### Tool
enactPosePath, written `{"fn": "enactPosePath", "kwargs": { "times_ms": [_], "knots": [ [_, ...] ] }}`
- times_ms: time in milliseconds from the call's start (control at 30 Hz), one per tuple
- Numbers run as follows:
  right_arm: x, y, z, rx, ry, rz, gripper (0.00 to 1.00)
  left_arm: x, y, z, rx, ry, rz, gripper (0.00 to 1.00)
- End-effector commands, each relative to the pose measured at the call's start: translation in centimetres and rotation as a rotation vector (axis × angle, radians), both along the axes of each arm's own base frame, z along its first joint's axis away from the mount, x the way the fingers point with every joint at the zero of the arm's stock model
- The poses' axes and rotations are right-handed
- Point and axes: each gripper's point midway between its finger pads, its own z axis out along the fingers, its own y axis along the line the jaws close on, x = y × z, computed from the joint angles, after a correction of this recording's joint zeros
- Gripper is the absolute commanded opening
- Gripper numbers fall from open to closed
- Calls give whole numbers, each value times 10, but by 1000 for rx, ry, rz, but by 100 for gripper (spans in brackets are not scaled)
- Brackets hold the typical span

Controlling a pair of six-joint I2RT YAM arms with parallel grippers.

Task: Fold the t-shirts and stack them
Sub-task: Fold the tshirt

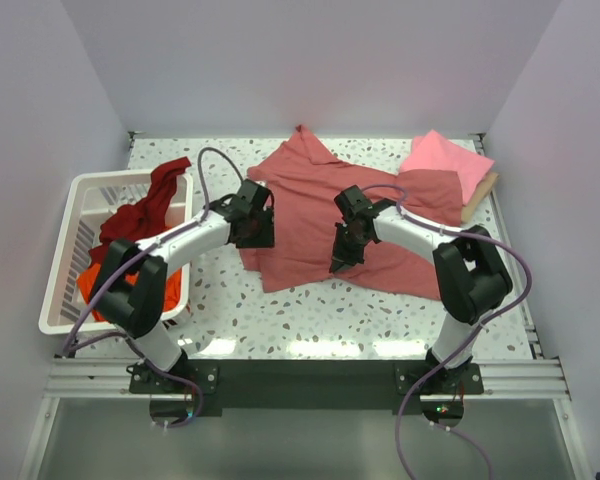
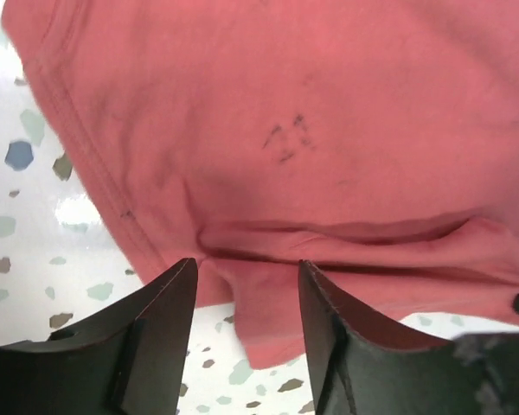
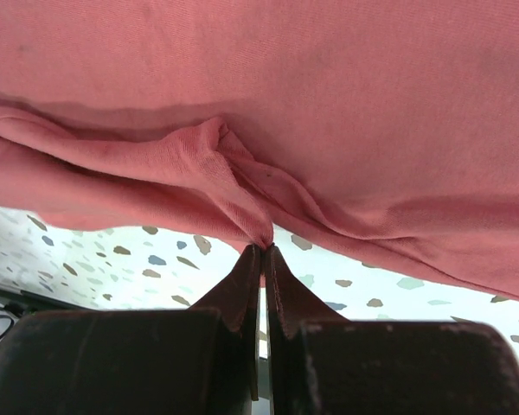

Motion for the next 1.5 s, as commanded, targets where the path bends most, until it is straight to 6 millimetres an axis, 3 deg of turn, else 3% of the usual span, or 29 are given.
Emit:
{"fn": "enactPosePath", "kwargs": {
  "times_ms": [0,67,100,133,167,333,500,700,1000,1100,1333,1467],
  "knots": [
    [5,5,1,15,-12,8,0,-16,13,18,-25,-71,-3,57],
    [7,6,1,19,-14,2,0,-25,10,26,-70,-108,-18,58],
    [6,6,1,20,-12,6,0,-38,14,17,-77,-92,-17,57],
    [6,7,1,22,-11,2,0,-41,9,31,-135,-139,-35,55],
    [6,7,2,24,-16,3,0,-46,7,31,-160,-145,-46,54],
    [6,8,3,30,-19,-5,0,-75,0,4,-235,-69,-90,52],
    [5,8,3,27,-17,-5,0,-77,-11,-10,-263,-44,-120,52],
    [1,8,1,14,-10,1,0,-74,-13,-29,-221,6,-120,51],
    [-1,10,5,7,-16,1,0,-84,-14,-48,-179,73,-126,46],
    [-3,10,4,6,-14,-4,0,-88,-12,-53,-142,89,-124,38],
    [-13,18,4,1,-24,29,0,-102,9,-67,-45,130,-100,0],
    [-29,23,3,-49,-23,107,0,-106,11,-61,-39,139,-98,0]
  ]
}}
